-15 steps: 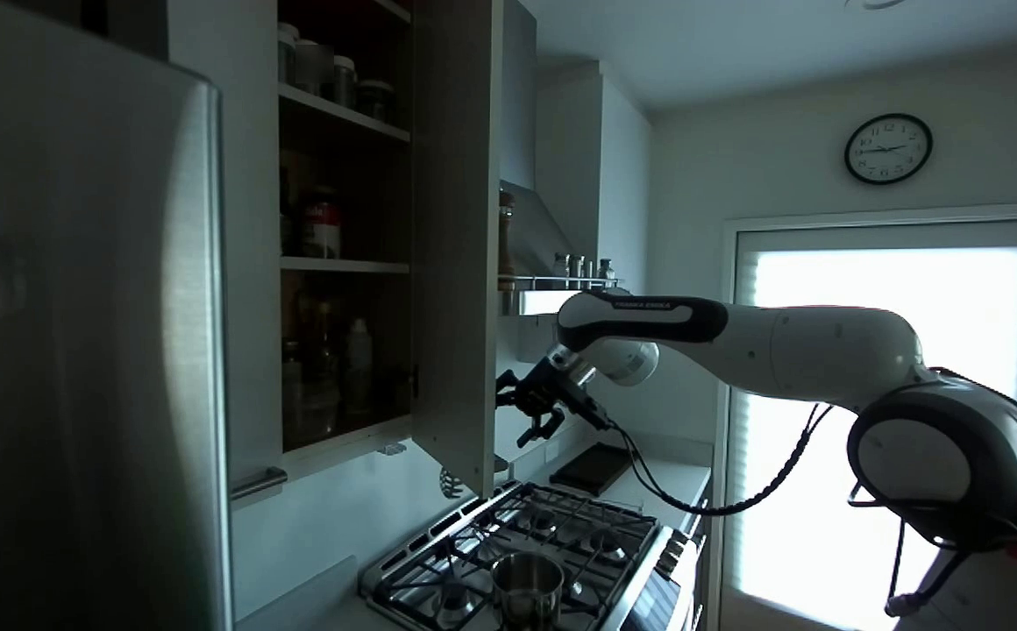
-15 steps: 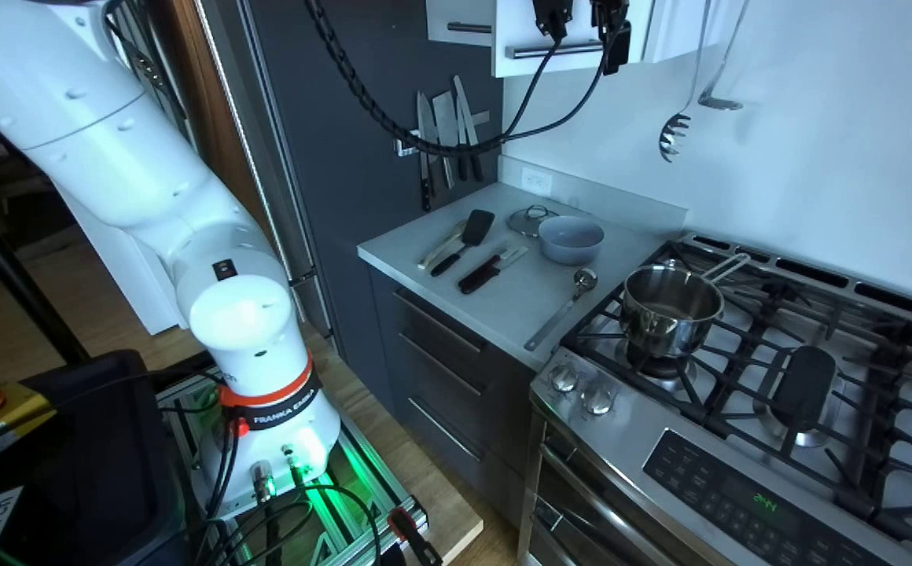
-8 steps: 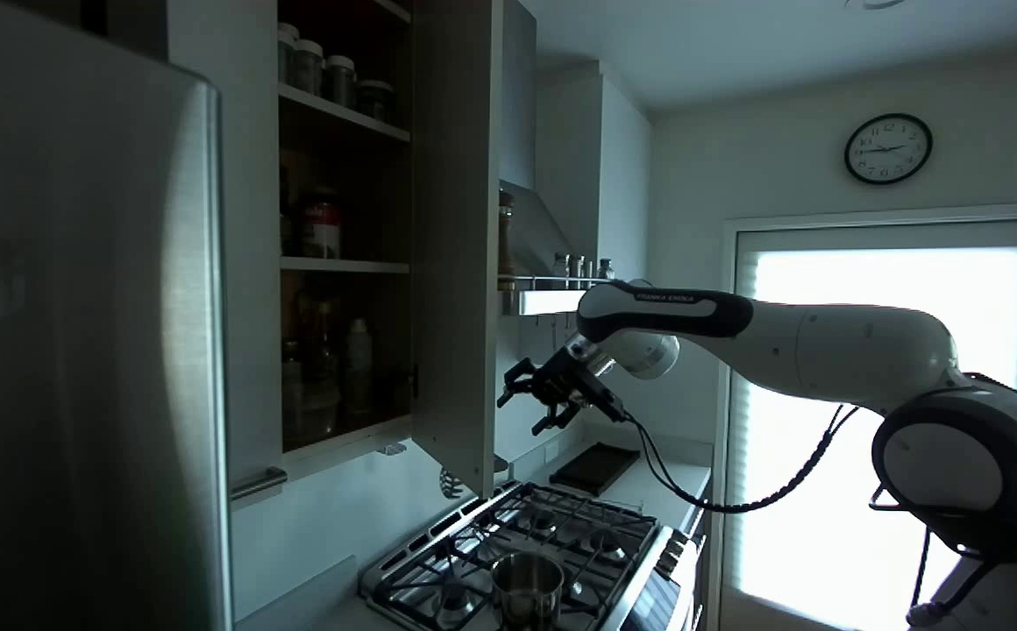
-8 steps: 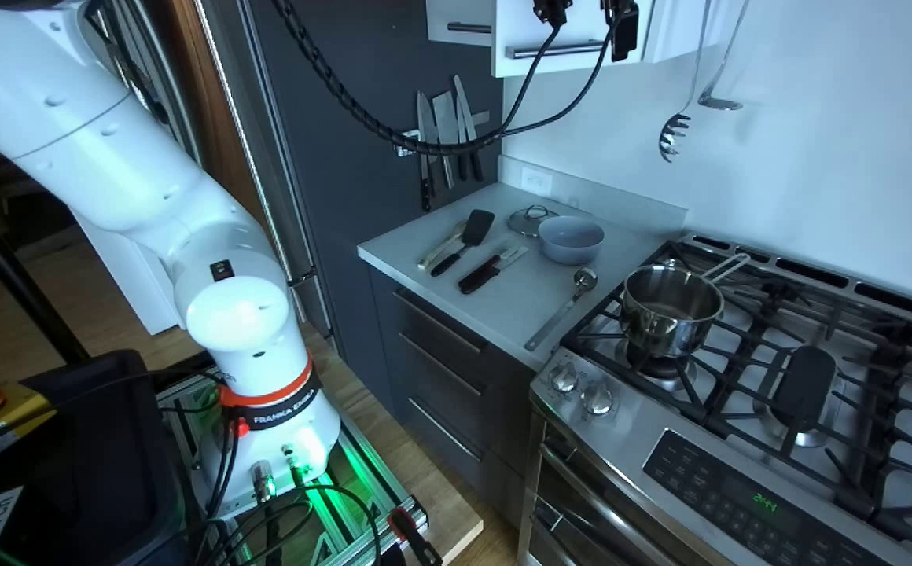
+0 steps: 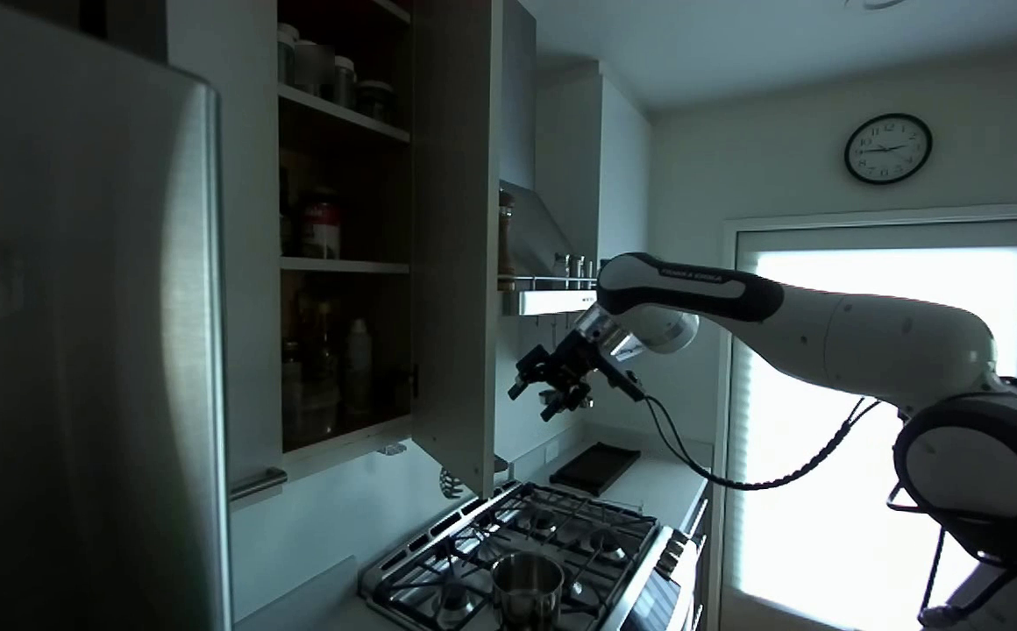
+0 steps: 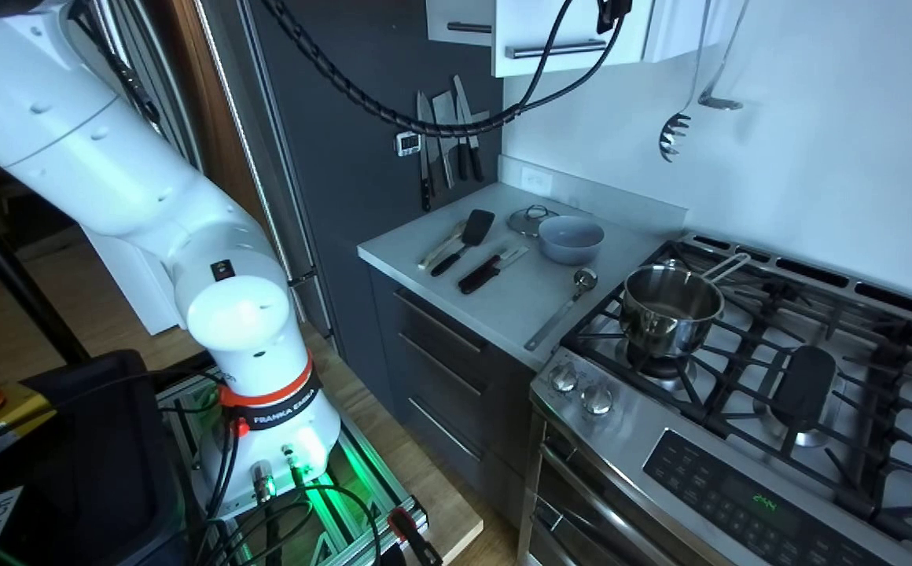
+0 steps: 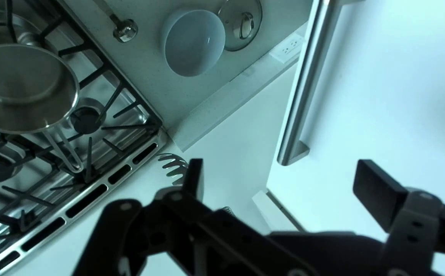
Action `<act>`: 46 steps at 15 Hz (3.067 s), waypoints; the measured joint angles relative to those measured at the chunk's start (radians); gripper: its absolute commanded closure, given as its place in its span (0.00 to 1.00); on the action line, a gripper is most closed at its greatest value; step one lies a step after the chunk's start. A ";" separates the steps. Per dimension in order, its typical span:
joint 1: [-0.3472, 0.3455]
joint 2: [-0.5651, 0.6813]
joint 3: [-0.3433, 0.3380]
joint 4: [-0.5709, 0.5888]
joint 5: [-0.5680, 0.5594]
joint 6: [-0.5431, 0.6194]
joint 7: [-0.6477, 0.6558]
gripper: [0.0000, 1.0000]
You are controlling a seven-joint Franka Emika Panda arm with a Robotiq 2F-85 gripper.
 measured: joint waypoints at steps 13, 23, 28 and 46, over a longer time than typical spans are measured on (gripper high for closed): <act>0.047 -0.237 0.053 0.021 -0.145 -0.240 -0.181 0.00; 0.088 -0.301 0.112 0.030 -0.185 -0.274 -0.176 0.00; 0.125 -0.298 0.114 0.041 -0.185 -0.291 -0.212 0.00; 0.402 -0.135 0.292 0.177 -0.287 -0.281 -0.684 0.00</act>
